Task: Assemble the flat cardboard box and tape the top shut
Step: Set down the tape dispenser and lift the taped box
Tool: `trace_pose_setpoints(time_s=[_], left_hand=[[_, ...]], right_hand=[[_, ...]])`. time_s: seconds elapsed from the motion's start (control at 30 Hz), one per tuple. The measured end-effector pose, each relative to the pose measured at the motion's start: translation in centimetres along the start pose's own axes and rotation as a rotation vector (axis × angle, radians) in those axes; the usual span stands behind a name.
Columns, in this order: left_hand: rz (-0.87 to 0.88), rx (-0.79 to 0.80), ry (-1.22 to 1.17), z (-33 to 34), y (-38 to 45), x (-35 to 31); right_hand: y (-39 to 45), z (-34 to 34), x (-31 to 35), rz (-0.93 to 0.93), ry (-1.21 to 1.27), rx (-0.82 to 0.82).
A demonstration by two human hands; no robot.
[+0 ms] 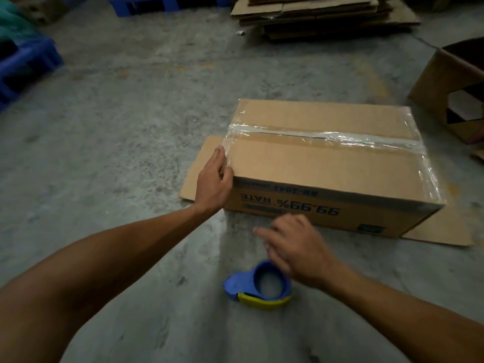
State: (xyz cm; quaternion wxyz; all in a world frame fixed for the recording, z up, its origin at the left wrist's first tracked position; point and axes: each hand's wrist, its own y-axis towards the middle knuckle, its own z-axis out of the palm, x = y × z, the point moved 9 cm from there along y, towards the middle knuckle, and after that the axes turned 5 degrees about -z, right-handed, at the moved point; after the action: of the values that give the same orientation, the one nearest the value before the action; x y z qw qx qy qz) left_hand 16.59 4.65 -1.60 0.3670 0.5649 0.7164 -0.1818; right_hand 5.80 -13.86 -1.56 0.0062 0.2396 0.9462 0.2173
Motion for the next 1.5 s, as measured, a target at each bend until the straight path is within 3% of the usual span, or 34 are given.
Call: trace_pose_setpoints(time_s=[0.07, 0.13, 0.27, 0.4, 0.53, 0.8, 0.93, 1.03, 1.2, 1.33, 1.5], left_hand=[[-0.011, 0.026, 0.073, 0.3, 0.9, 0.1], [-0.025, 0.038, 0.085, 0.1, 2.1, -0.1], [-0.154, 0.07, -0.013, 0.4, 4.1, 0.4], [-0.29, 0.098, -0.193, 1.3, 4.8, 1.6], [-0.311, 0.095, -0.262, 1.0, 4.2, 1.9], [-0.419, -0.159, -0.128, -5.9, 0.2, 6.7], [-0.515, -0.035, -0.258, -7.8, -0.2, 8.9], [-0.575, 0.096, -0.26, -8.4, 0.2, 9.8], [-0.397, 0.316, -0.165, -6.6, 2.6, 6.7], [-0.417, 0.282, -0.096, -6.2, 6.1, 5.7], [-0.464, 0.22, -0.207, -5.4, 7.3, 7.6]], right_hand=[[1.3, -3.7, -5.4, 0.144, -0.066, -0.139], [1.3, -6.6, -11.5, 0.341, -0.123, -0.167], [-4.1, -9.5, -22.9, 0.836, -0.309, 0.003], [-10.9, -8.6, -27.5, 1.298, -0.086, 0.169], [-10.3, -9.0, -26.7, 1.318, -0.023, 0.109], [-6.5, -7.4, -22.8, 1.208, 0.081, 0.07], [-4.7, -6.9, -21.7, 1.133, 0.083, 0.022], [-4.3, -6.1, -22.5, 1.133, 0.103, 0.075], [-2.8, -4.7, -24.6, 1.143, 0.311, 0.067], [-1.3, -4.6, -26.4, 1.139, 0.375, 0.086], [-2.1, -3.8, -28.1, 1.177, 0.558, -0.089]])
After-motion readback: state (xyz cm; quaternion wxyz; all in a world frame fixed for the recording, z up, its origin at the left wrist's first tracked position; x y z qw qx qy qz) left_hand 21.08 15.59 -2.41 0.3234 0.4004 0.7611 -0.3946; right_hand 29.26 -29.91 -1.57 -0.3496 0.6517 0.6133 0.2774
